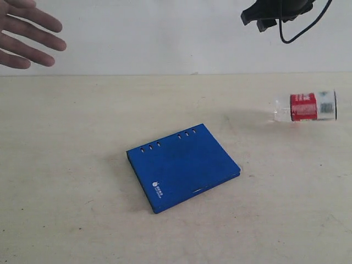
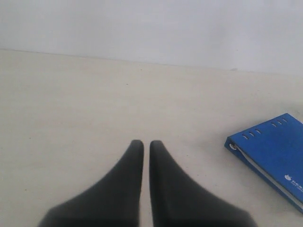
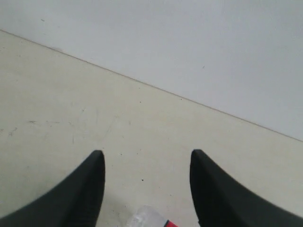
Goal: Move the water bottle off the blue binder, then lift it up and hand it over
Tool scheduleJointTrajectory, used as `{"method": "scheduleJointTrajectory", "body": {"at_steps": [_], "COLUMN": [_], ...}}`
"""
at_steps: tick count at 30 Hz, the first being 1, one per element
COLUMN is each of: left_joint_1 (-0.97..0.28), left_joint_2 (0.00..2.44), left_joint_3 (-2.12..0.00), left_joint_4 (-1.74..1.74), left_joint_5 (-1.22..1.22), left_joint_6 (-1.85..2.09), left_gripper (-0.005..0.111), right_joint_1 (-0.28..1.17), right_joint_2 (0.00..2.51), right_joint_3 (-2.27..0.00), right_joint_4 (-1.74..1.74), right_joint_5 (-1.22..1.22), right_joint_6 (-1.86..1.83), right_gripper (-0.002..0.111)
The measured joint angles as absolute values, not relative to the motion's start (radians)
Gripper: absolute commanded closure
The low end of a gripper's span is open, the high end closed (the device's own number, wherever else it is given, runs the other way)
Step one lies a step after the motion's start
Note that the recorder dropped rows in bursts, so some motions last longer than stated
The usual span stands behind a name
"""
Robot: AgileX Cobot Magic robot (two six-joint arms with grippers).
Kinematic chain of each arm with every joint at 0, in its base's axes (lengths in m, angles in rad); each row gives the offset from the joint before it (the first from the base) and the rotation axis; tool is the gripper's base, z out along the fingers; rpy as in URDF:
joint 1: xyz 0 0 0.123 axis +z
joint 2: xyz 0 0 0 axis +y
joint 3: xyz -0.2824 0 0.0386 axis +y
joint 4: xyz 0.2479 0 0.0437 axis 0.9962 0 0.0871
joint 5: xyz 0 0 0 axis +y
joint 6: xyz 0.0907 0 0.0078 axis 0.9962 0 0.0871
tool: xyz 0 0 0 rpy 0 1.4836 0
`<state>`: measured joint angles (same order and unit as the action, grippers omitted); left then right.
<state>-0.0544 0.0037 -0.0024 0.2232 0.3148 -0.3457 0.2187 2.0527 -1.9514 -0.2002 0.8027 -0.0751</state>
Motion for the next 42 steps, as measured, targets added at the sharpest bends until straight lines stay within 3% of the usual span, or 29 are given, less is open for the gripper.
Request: {"method": "scheduleJointTrajectory", "body": {"at_steps": [8,12,16,19,22,25,33,38,42], "left_joint_1": [-0.054,-0.054,-0.054,-0.054,-0.054,-0.054,-0.054,-0.054,-0.054], "left_joint_2": [0.004,0.004,0.004,0.004,0.004,0.004,0.004,0.004,0.004], "left_joint_3": [-0.002,-0.002,-0.002,-0.002,-0.002,-0.002,-0.002,-0.002,-0.002], "left_joint_4": [0.223,0.223,0.223,0.223,0.223,0.223,0.223,0.223,0.223], "left_joint_5": [0.315,0.315,0.315,0.315,0.315,0.315,0.315,0.315,0.315], "left_joint_6": [-0.346,-0.346,-0.346,-0.346,-0.346,-0.346,-0.346,-0.346,-0.346], "left_gripper": [0.102,0.102,0.102,0.102,0.102,0.102,0.102,0.102,0.102], "right_joint_1": [0.219,0.205,0.116,-0.003,-0.078,-0.08,-0.08,-0.08,-0.08], "right_joint_2": [1.983,1.892,1.83,1.82,1.813,1.767,1.55,1.539,1.539], "right_joint_3": [-1.951,-1.951,-1.951,-1.94,-1.769,-1.557,-1.244,-1.016,-0.97], "right_joint_4": [-0.194,-0.285,-0.269,-0.063,0.097,0.043,-0.11,-0.254,-0.319], "right_joint_5": [0.816,0.944,1.105,1.197,1.211,1.219,1.216,0.97,0.767], "right_joint_6": [-0.083,-0.149,-0.255,-0.398,-0.45,-0.484,-0.522,-0.51,-0.499], "right_gripper": [0.06,0.06,0.06,0.06,0.06,0.06,0.06,0.06,0.06]}}
